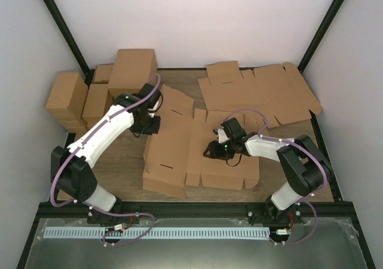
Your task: Fold the paper box
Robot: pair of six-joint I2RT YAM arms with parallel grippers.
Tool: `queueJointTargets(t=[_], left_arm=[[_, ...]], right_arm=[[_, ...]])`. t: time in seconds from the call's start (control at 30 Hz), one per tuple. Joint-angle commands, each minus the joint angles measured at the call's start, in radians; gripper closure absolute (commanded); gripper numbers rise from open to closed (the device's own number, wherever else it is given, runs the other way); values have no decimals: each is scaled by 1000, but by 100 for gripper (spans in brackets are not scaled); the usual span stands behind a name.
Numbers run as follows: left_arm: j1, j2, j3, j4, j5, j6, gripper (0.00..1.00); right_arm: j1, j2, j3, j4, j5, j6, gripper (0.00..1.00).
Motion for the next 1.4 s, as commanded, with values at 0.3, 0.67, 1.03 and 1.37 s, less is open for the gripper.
queueJointTargets(t=[0.3, 0.67, 1.03, 1.37], left_arm=[[-170, 48, 204, -65, -222, 73, 96], [-475, 96, 247, -103, -670, 45, 96], [-583, 140, 214, -88, -815, 52, 95], [-600, 128, 93, 37, -1098, 259, 96]], right_arm=[[162, 79, -9, 153, -32, 169, 58], [179, -4, -16, 269, -28, 198, 59], [17, -313, -3, 189, 280, -4, 59], [-47, -567, -126, 443, 385, -237, 25]])
